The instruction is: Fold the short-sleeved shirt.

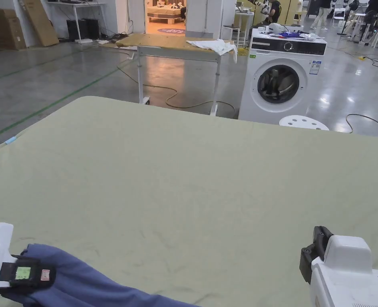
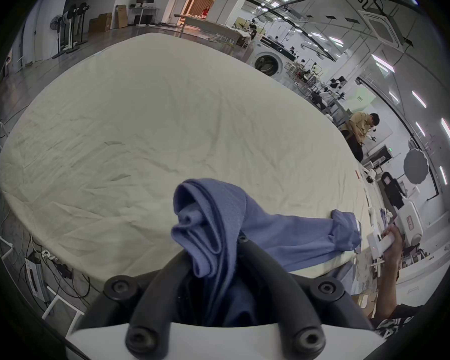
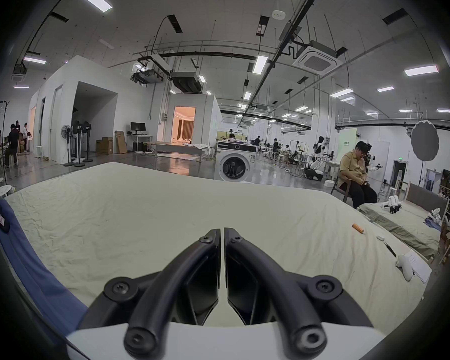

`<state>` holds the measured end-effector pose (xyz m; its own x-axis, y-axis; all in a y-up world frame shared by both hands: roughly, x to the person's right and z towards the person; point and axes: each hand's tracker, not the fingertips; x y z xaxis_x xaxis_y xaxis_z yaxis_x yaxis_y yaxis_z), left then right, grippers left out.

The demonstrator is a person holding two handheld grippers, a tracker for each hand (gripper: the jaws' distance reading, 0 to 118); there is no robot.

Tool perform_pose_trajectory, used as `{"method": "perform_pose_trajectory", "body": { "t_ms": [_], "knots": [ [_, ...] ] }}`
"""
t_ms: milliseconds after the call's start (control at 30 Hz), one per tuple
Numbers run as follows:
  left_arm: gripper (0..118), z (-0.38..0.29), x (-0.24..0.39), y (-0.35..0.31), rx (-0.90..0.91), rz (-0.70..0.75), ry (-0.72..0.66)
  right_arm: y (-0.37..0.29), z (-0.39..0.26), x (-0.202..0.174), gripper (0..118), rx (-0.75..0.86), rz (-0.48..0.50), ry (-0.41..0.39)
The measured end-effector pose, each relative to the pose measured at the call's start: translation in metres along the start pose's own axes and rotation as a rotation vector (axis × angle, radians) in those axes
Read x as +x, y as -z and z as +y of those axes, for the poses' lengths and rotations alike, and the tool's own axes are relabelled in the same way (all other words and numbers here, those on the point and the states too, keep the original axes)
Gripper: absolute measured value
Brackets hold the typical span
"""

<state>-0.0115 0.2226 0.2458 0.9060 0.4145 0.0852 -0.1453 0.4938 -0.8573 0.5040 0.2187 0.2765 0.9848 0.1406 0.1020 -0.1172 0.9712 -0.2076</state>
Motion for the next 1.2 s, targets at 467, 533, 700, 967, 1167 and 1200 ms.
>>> {"method": "perform_pose_trajectory", "body": {
  "t_ms": [467, 533, 700, 967, 1167, 1200],
  "knots": [
    [6, -0.030, 0.160, 0.101, -0.190, -0.140, 0.151, -0.001, -0.012, 0.010, 2, -0.033, -0.011, 0.019],
    [7, -0.034, 0.160, 0.135, -0.237, -0.123, 0.210, -0.002, -0.014, 0.012, 2, -0.042, -0.013, 0.019],
    [7, -0.050, 0.163, 0.178, -0.296, -0.048, 0.192, -0.006, -0.018, 0.017, 2, -0.056, -0.021, 0.011],
    [69, -0.046, 0.165, 0.159, -0.261, -0.130, 0.173, -0.005, -0.022, 0.020, 2, -0.077, -0.018, 0.016],
    [55, -0.028, 0.153, 0.113, -0.138, -0.218, 0.112, -0.006, -0.019, 0.021, 2, -0.072, -0.016, 0.021],
    [42, -0.026, 0.150, 0.110, -0.132, -0.208, 0.116, -0.006, -0.019, 0.021, 2, -0.072, -0.016, 0.022]
  ]
}}
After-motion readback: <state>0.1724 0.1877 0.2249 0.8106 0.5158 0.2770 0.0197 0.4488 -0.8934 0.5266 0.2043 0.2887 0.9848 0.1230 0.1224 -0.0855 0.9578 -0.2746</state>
